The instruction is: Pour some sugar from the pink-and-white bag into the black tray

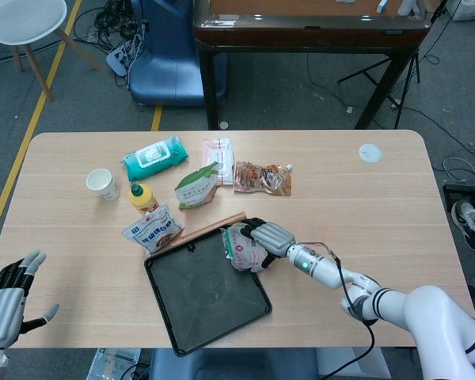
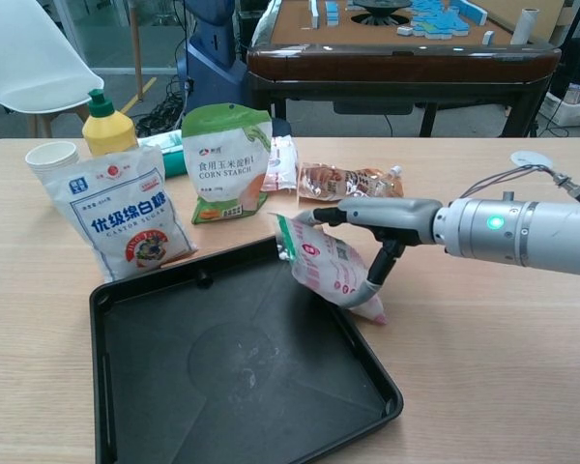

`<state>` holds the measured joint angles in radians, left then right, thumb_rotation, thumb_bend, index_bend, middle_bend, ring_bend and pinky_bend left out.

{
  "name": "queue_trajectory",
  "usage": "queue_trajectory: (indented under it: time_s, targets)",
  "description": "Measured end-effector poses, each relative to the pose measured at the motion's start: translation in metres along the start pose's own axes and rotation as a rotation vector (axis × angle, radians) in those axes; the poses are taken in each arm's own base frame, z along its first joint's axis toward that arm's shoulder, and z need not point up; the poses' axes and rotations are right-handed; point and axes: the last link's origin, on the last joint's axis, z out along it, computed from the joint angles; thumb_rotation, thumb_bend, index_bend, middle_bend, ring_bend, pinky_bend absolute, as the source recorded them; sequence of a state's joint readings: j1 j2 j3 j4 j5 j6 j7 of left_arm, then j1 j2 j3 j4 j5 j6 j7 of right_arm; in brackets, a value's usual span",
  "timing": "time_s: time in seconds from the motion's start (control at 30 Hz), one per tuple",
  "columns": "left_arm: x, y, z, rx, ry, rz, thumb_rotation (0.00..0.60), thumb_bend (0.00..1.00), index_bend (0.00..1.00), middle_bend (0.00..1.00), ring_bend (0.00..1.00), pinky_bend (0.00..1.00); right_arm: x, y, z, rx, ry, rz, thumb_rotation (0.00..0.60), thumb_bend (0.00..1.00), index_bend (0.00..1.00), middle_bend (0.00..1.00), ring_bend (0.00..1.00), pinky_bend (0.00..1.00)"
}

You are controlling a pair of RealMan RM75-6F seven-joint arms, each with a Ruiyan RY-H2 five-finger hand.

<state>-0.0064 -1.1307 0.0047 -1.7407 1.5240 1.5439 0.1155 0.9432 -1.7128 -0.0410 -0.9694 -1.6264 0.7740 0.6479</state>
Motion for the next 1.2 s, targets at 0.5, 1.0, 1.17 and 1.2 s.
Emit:
queue_trajectory:
  time_s: [0.5,1.0,1.17,1.2]
  targets:
    - [-0.001,-0.004,-0.002,0.003,-0.003,-0.014,0.600,0.18,0.09,0.08,0.08,0.07,-0.008,0.007,0.000,-0.042,0.169,0.088,0.600,0.00,0.49,0.46,0.40,0.40]
    - [-0.005,-0.002,0.002,-0.020,-0.018,-0.027,0.600,0.18,0.09,0.08,0.08,0.07,-0.014,0.011,-0.035,-0.131,0.476,0.388,0.600,0.00,0.49,0.41,0.36,0.40]
    - [-0.005,-0.004,0.002,-0.019,-0.019,-0.030,0.600,0.18,0.09,0.08,0.08,0.07,-0.025,0.006,-0.039,-0.152,0.489,0.421,0.600,0.00,0.46,0.39,0.33,0.40]
    - [-0.005,-0.004,0.002,-0.020,-0.020,-0.032,0.600,0.18,0.09,0.08,0.08,0.07,-0.027,0.005,-0.039,-0.156,0.490,0.426,0.600,0.00,0.45,0.39,0.33,0.40]
